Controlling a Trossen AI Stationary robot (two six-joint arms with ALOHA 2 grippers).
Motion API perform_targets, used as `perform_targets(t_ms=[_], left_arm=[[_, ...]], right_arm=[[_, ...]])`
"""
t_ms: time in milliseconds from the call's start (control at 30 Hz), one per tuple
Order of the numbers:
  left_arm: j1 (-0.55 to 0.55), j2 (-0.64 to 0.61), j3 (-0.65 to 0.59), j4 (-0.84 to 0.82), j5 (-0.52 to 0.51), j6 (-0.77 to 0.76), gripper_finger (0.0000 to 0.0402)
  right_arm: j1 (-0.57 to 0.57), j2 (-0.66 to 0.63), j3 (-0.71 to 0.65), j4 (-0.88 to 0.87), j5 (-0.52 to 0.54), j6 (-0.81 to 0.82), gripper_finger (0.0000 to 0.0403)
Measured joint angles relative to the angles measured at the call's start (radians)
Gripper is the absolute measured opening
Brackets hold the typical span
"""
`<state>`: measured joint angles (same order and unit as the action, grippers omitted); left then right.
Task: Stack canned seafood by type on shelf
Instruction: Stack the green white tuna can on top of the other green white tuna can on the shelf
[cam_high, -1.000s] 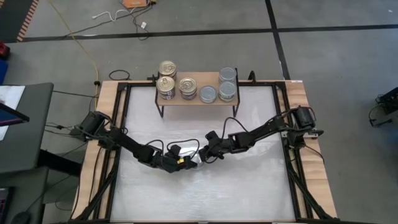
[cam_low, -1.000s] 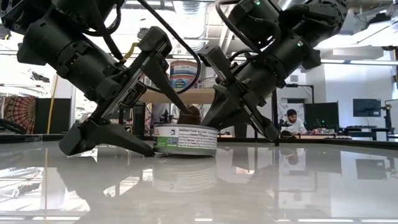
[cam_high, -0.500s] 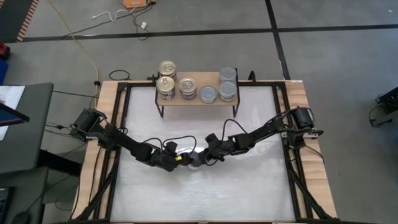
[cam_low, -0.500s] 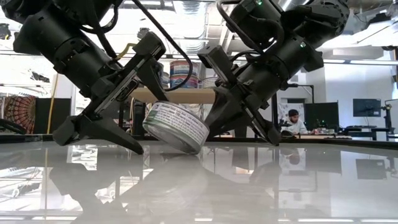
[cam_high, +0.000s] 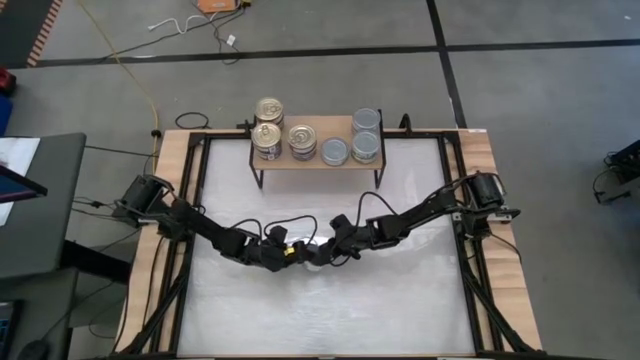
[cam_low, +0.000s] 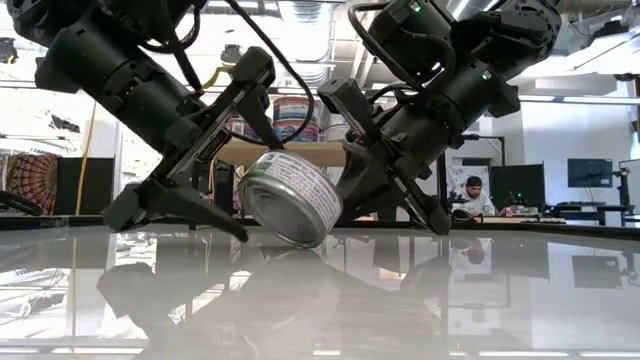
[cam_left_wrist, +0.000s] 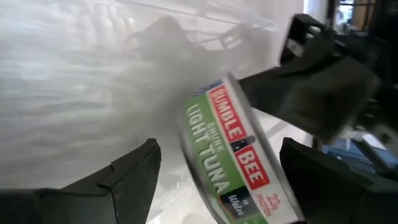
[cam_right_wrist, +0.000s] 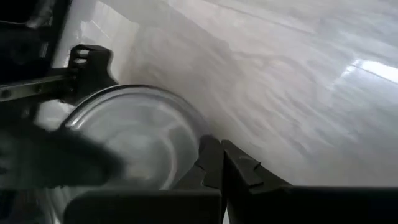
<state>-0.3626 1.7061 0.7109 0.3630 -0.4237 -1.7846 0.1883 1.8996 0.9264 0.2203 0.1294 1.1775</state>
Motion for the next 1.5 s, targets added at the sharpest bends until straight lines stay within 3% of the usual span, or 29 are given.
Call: perform_targets(t_ms=[233, 767, 1500], left_arm=[[0.001, 0.0, 0.001, 0.045, -0.001, 0.051, 0.0314], [-0.004, -0.002, 0.002, -0.016, 0.019, -0.019, 0.0311], [-0.005, -0.002, 0.002, -0.017, 0.042, -0.018, 0.0206]], right_arm=[[0.0, 0.002, -0.002, -0.004, -0.001, 0.0, 0.0022], [0.001, 0.0, 0.0, 0.043, 0.0, 0.0, 0.0021], [0.009, -0.001, 0.037, 0.032, 0.01, -0.027, 0.0021]])
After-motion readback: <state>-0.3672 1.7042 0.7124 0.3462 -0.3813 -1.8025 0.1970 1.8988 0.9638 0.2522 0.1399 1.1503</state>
